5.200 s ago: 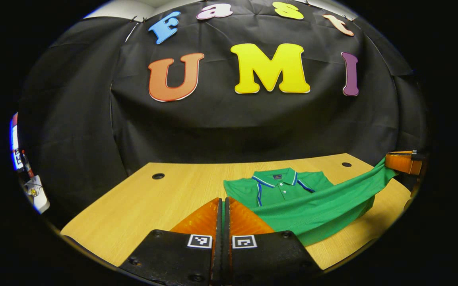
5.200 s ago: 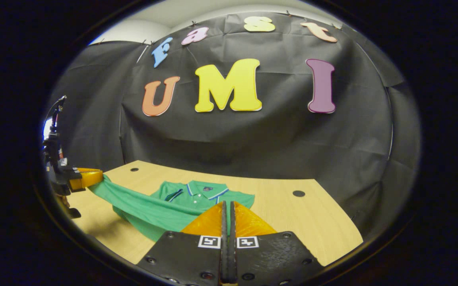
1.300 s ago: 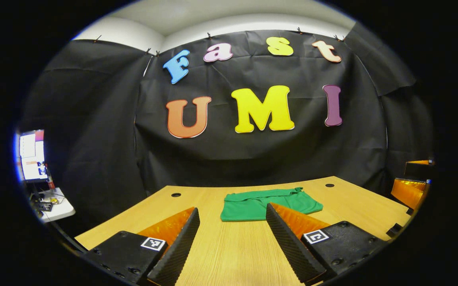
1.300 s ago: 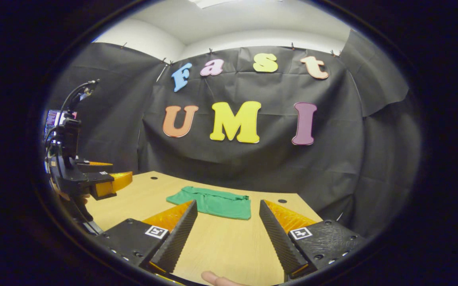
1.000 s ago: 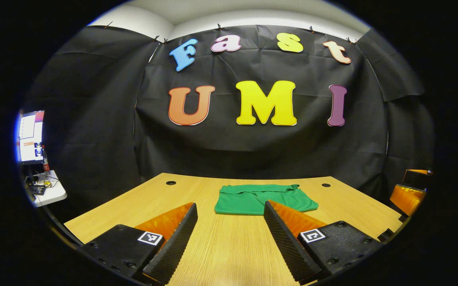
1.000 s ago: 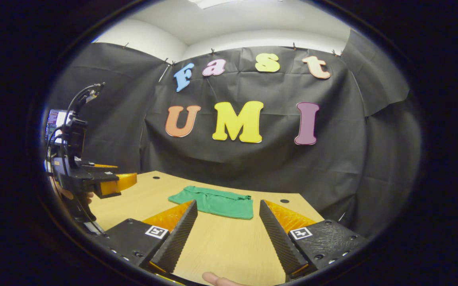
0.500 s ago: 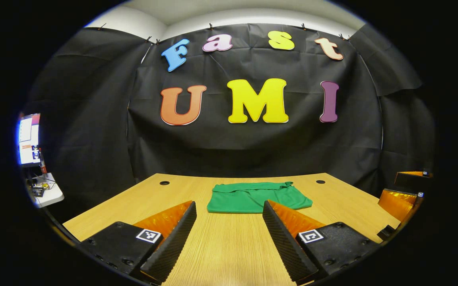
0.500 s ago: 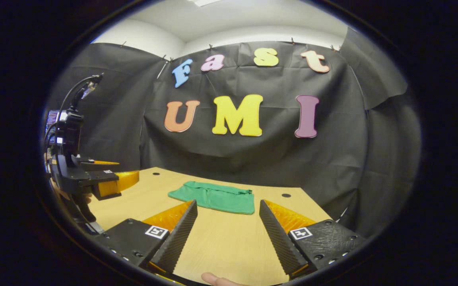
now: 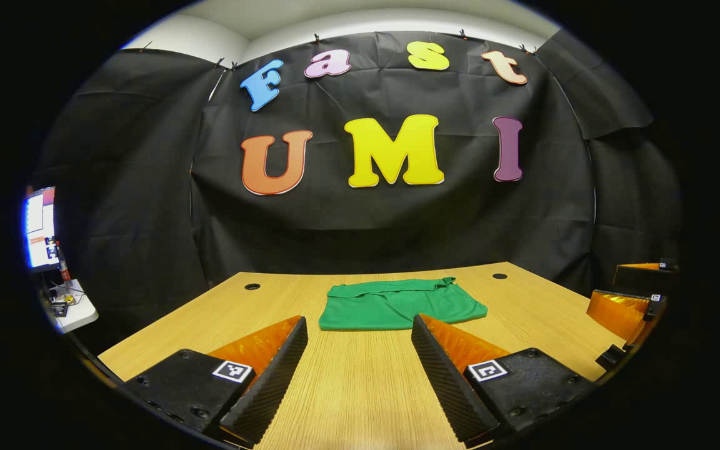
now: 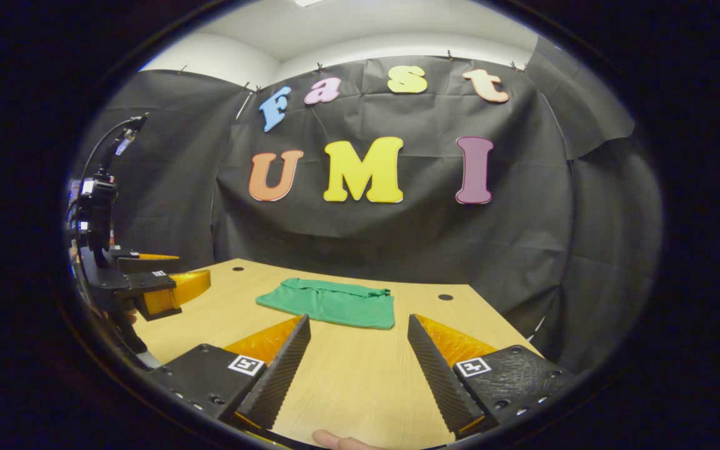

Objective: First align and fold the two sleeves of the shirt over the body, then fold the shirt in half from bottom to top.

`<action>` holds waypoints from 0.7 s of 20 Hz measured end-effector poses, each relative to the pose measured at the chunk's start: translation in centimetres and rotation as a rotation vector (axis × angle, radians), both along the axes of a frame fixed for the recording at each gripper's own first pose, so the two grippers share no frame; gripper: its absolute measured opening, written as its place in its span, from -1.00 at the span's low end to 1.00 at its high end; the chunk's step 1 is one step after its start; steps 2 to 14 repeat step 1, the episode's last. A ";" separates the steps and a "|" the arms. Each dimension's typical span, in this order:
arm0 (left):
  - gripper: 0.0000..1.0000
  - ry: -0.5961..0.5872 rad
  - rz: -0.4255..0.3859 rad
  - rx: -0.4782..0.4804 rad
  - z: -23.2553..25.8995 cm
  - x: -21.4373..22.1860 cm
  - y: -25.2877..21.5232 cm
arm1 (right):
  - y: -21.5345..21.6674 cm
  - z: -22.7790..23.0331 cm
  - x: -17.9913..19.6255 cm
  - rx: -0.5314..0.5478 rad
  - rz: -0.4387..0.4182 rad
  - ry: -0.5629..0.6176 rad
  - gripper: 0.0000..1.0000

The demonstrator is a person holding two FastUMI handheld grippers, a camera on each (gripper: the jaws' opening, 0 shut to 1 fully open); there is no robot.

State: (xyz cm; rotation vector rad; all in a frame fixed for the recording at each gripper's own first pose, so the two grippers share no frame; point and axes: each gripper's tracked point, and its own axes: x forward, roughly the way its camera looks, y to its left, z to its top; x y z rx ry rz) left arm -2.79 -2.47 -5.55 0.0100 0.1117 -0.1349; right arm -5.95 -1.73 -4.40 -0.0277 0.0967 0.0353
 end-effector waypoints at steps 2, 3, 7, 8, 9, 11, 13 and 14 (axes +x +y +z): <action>1.00 -0.004 0.000 -0.001 0.0 0.0 0.0 | -0.1 0.0 0.0 -0.002 -0.002 -0.002 0.92; 1.00 -0.004 0.000 -0.001 0.0 0.0 0.0 | -0.1 0.0 0.0 -0.002 -0.002 -0.002 0.92; 1.00 -0.004 0.000 -0.001 0.0 0.0 0.0 | -0.1 0.0 0.0 -0.002 -0.002 -0.002 0.92; 1.00 -0.004 0.000 -0.001 0.0 0.0 0.0 | -0.1 0.0 0.0 -0.002 -0.002 -0.002 0.92; 1.00 -0.004 0.000 -0.001 0.0 0.0 0.0 | -0.1 0.0 0.0 -0.002 -0.002 -0.002 0.92; 1.00 -0.004 0.000 -0.001 0.0 0.0 0.0 | -0.1 0.0 0.0 -0.002 -0.002 -0.002 0.92; 1.00 -0.004 0.000 -0.001 0.0 0.0 0.0 | -0.1 0.0 0.0 -0.002 -0.002 -0.002 0.92; 1.00 -0.004 0.000 -0.001 0.0 0.0 0.0 | -0.1 0.0 0.0 -0.002 -0.002 -0.002 0.92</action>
